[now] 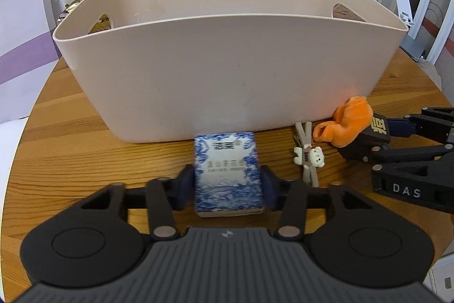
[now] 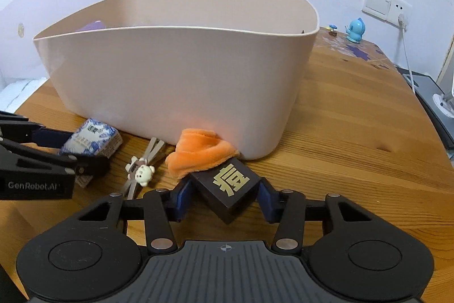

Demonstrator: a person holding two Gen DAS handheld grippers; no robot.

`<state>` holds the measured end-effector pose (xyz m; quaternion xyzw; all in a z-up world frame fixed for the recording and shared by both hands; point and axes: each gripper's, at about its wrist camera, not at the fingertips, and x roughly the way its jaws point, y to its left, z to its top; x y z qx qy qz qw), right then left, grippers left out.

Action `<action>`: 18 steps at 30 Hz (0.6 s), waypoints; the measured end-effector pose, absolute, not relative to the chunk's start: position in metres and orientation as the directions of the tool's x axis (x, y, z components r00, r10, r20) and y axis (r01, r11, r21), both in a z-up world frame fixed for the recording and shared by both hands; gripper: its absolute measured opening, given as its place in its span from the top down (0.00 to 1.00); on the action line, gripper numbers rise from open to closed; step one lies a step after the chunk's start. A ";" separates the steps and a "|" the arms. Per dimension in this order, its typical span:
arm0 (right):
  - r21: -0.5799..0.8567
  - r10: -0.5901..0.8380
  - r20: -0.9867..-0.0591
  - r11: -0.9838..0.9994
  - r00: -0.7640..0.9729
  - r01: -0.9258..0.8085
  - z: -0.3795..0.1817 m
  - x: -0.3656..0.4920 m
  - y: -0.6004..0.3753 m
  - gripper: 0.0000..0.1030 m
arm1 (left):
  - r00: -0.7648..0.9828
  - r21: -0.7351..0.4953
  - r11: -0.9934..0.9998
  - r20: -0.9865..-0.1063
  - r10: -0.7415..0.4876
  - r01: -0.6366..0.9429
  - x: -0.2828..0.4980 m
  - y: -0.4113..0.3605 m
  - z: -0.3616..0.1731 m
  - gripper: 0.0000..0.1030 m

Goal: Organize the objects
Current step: 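Grasp the blue-and-white tea box with the left tool while the right tool grasps the black box, then lift both boxes into the basket and open both tools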

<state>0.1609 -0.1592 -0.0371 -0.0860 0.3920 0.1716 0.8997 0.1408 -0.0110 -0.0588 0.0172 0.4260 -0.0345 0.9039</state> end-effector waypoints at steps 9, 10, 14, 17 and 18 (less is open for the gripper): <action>-0.080 0.188 -0.779 0.916 0.598 -0.392 -0.029 0.146 -0.170 0.56 | 0.627 0.012 0.997 -0.778 -0.035 0.071 0.133 -0.013 -0.057 0.53; -0.083 0.185 -0.780 0.917 0.598 -0.391 -0.027 0.143 -0.173 0.56 | 0.627 0.012 0.997 -0.778 -0.036 0.072 0.130 -0.012 -0.058 0.53; -0.080 0.188 -0.768 0.921 0.613 -0.382 -0.017 0.136 -0.185 0.56 | 0.629 0.012 0.997 -0.777 -0.038 0.075 0.121 -0.014 -0.057 0.53; -0.079 0.194 -0.746 0.924 0.637 -0.374 -0.004 0.127 -0.191 0.56 | 0.637 0.016 0.997 -0.770 -0.036 0.075 0.114 -0.014 -0.052 0.54; -0.078 0.198 -0.738 0.925 0.645 -0.373 0.000 0.124 -0.191 0.56 | 0.641 0.017 0.997 -0.767 -0.035 0.073 0.113 -0.014 -0.049 0.53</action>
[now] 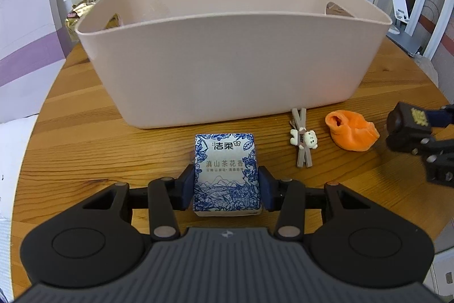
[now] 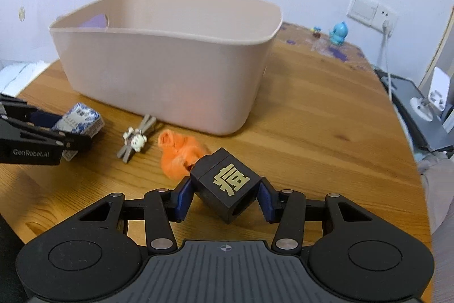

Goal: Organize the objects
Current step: 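Lift both boxes into the basket and open both tools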

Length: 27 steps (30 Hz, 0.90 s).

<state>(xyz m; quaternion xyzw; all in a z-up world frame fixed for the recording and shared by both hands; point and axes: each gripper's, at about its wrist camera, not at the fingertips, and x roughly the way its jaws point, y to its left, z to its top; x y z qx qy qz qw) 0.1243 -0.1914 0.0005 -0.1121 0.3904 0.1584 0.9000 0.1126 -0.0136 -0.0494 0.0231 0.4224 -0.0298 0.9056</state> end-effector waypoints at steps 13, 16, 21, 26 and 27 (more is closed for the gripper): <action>-0.051 0.275 -0.583 0.927 0.765 -0.372 0.077 0.102 -0.195 0.56 | 0.755 0.014 1.000 -0.655 -0.001 0.014 0.085 0.006 0.012 0.54; -0.045 0.287 -0.546 0.928 0.787 -0.369 0.092 0.105 -0.194 0.56 | 0.783 0.012 1.000 -0.622 0.003 0.006 0.085 0.010 0.028 0.54; -0.027 0.294 -0.508 0.934 0.810 -0.356 0.107 0.120 -0.191 0.56 | 0.814 0.027 1.000 -0.580 0.012 0.004 0.095 0.013 0.049 0.54; 0.003 0.301 -0.483 0.940 0.822 -0.342 0.111 0.139 -0.182 0.56 | 0.830 0.046 0.999 -0.558 0.023 0.004 0.121 0.014 0.059 0.54; 0.009 0.301 -0.483 0.941 0.822 -0.339 0.110 0.145 -0.180 0.56 | 0.829 0.051 0.999 -0.558 0.027 0.002 0.129 0.015 0.058 0.54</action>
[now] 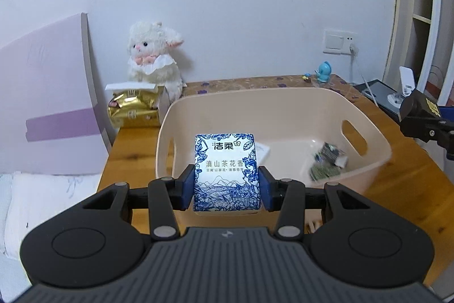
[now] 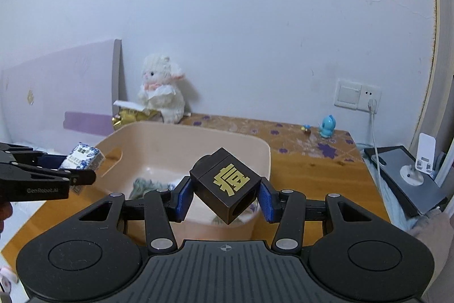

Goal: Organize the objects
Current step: 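Lift both boxes into the basket and open both tools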

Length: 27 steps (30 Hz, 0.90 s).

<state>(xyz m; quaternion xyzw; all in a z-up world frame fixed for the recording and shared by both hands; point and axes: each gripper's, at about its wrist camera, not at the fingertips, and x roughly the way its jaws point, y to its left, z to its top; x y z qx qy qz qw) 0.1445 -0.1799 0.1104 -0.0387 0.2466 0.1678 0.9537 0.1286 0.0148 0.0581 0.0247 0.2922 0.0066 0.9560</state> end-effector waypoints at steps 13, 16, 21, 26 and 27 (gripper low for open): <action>-0.025 0.226 -0.585 0.955 0.779 -0.295 0.064 0.219 -0.163 0.56 | 0.768 0.094 0.995 -0.635 0.077 -0.022 0.208 0.003 0.017 0.54; -0.048 0.218 -0.616 0.949 0.757 -0.312 0.050 0.228 -0.156 0.56 | 0.742 0.108 0.994 -0.666 0.084 -0.016 0.219 0.001 0.005 0.54; -0.123 0.196 -0.630 0.930 0.752 -0.346 0.038 0.226 -0.140 0.56 | 0.713 0.115 0.993 -0.695 0.099 -0.026 0.227 0.000 -0.007 0.53; -0.081 0.231 -0.633 0.929 0.739 -0.360 0.039 0.225 -0.140 0.45 | 0.719 0.108 0.994 -0.689 0.095 -0.028 0.221 0.000 -0.003 0.44; -0.073 0.240 -0.631 0.928 0.737 -0.365 0.040 0.223 -0.141 0.41 | 0.721 0.114 0.993 -0.686 0.099 -0.028 0.219 -0.001 -0.001 0.34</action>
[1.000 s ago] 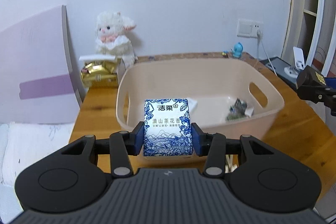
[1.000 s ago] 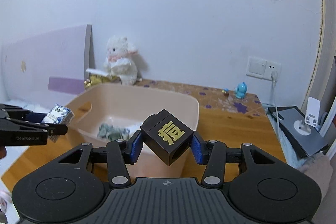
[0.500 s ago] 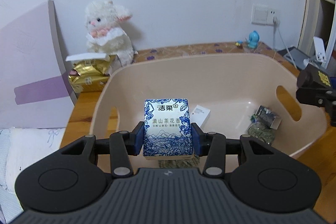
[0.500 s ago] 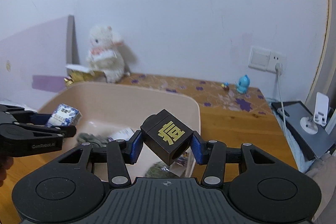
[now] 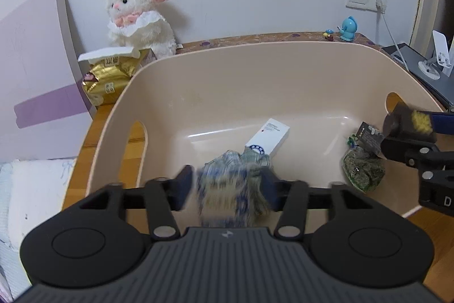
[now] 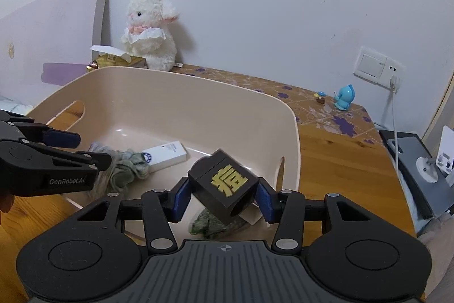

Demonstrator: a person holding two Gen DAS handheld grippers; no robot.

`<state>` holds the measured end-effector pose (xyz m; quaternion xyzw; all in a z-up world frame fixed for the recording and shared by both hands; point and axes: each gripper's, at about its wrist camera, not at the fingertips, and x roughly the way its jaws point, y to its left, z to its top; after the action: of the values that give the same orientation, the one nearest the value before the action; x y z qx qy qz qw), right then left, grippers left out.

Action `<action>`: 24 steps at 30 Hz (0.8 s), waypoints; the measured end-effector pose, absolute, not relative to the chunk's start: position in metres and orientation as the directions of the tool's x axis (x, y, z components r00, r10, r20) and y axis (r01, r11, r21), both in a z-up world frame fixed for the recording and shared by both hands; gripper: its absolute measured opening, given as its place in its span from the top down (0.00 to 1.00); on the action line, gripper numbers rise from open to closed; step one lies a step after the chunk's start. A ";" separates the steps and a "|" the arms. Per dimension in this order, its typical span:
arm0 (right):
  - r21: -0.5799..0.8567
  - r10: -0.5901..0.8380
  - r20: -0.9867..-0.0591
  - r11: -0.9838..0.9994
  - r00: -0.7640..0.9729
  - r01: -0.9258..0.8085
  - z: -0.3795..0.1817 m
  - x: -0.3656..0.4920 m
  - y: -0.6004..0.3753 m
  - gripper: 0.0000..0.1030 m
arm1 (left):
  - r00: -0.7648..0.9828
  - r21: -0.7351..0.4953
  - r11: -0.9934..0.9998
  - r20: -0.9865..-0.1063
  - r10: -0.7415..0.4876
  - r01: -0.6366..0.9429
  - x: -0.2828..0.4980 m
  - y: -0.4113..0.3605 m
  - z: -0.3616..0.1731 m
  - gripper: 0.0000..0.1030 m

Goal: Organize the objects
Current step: 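Lift both boxes into the basket and open both tools, then grasp the bear keychain with the left tool while the right tool grasps the orange cloth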

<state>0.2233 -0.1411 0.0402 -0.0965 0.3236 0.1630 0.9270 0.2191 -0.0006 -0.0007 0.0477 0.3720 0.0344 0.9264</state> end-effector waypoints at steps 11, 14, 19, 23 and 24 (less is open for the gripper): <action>-0.040 0.262 -0.576 0.937 0.774 -0.347 0.071 0.187 -0.163 0.24 | 0.760 0.108 0.994 -0.644 0.083 -0.017 0.183 -0.009 0.033 0.22; -0.026 0.265 -0.580 0.939 0.770 -0.343 0.078 0.176 -0.175 0.23 | 0.768 0.099 0.995 -0.636 0.076 -0.017 0.168 -0.012 0.040 0.21; -0.014 0.264 -0.587 0.942 0.765 -0.336 0.081 0.155 -0.195 0.15 | 0.779 0.087 0.995 -0.621 0.086 -0.041 0.143 -0.014 0.044 0.18; -0.025 0.254 -0.609 0.940 0.751 -0.339 0.076 0.140 -0.204 0.15 | 0.768 0.059 0.998 -0.638 0.056 -0.024 0.128 -0.016 0.044 0.18; -0.028 0.251 -0.615 0.940 0.748 -0.339 0.074 0.137 -0.206 0.14 | 0.767 0.065 0.998 -0.638 0.059 -0.023 0.125 -0.018 0.042 0.18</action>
<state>0.1366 -0.2060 0.0742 -0.0691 0.3179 0.1583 0.9323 0.1247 -0.0184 0.0422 0.0266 0.3403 0.0217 0.9397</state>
